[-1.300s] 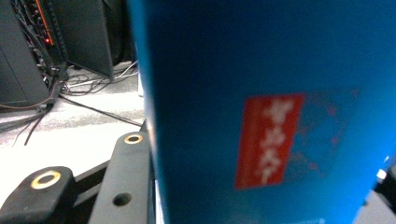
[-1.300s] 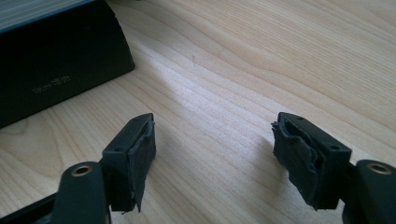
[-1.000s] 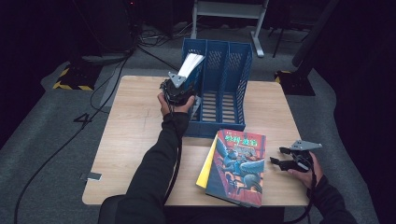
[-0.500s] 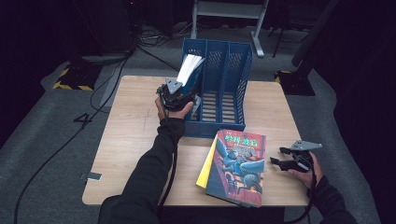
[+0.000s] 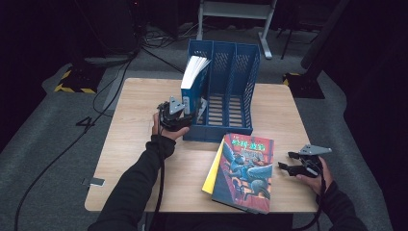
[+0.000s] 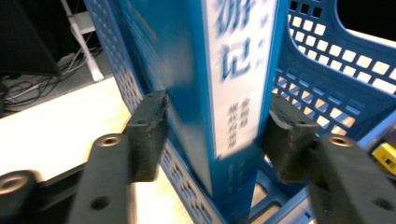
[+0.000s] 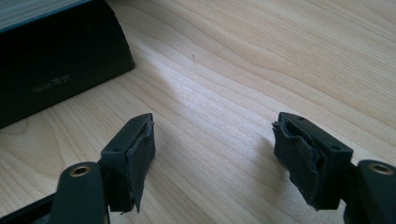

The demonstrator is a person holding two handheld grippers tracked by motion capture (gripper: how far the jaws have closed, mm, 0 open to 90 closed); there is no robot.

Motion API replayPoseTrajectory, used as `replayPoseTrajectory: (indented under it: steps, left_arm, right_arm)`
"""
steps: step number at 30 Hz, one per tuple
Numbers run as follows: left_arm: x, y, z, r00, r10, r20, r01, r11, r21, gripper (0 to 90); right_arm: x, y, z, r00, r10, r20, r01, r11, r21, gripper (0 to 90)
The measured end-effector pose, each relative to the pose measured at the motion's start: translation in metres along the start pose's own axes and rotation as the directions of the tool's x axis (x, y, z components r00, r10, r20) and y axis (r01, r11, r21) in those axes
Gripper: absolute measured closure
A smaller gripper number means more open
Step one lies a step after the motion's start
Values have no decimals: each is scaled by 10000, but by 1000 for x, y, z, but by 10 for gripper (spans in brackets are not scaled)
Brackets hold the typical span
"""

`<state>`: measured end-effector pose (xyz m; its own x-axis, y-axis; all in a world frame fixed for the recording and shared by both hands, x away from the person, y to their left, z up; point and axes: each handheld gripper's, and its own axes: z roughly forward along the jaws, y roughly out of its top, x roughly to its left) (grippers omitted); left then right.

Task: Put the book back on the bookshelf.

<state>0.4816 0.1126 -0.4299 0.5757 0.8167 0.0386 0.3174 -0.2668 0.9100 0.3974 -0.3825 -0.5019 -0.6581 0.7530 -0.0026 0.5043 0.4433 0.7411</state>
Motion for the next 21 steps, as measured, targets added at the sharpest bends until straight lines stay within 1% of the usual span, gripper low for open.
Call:
replayPoseTrajectory:
  steps: [1, 3, 5, 7, 10, 13, 16, 17, 18, 19, 21]
  left_arm:
    - [-2, 1, 2, 9999, 80, -102, -79, 10000, 47, 466]
    - [-5, 2, 8, 9980, 501, -384, -492, 9985, 257, 450]
    - [-5, 3, 12, 9984, 390, -398, -378, 9988, 320, 444]
    - [-5, 5, 15, 9969, 502, -607, -478, 9980, 406, 454]
    - [-4, 8, 20, 9955, 519, -788, -479, 9975, 529, 461]
    - [-4, 11, 25, 9947, 454, -921, -409, 9979, 508, 466]
    - [-4, 14, 31, 9913, 435, -1245, -366, 9977, 571, 479]
    - [-4, 15, 33, 9897, 400, -1376, -324, 9978, 576, 485]
    - [-3, 15, 35, 9896, 306, -1403, -233, 9983, 532, 492]
    - [-2, 16, 36, 9890, 147, -1469, -79, 9989, 468, 497]
    - [-2, 17, 40, 9871, 76, -1601, -6, 9990, 438, 504]
  right_arm:
    - [0, 0, 0, 10000, -6, 2, 6, 10000, -2, 290]
    - [0, 0, 0, 10000, 4, 7, -4, 10000, -9, 289]
    - [0, 0, 0, 10000, 2, 9, -2, 10000, -9, 290]
    - [0, 0, 0, 10000, 4, 5, -4, 10000, -6, 289]
    - [0, 0, 0, 10000, -2, -7, 2, 10000, -15, 290]
    - [0, 0, 1, 10000, -15, -10, 15, 10000, -27, 289]
    - [0, 0, 0, 10000, -1, -11, 1, 10000, -13, 289]
    - [0, 0, 1, 10000, -1, -12, 1, 10000, -13, 289]
    - [0, 0, 1, 10000, -4, -14, 4, 10000, -14, 289]
    - [0, 0, 1, 10000, 0, -14, -1, 10000, -13, 289]
    - [0, 0, 1, 10000, 6, -16, -6, 10000, -8, 289]
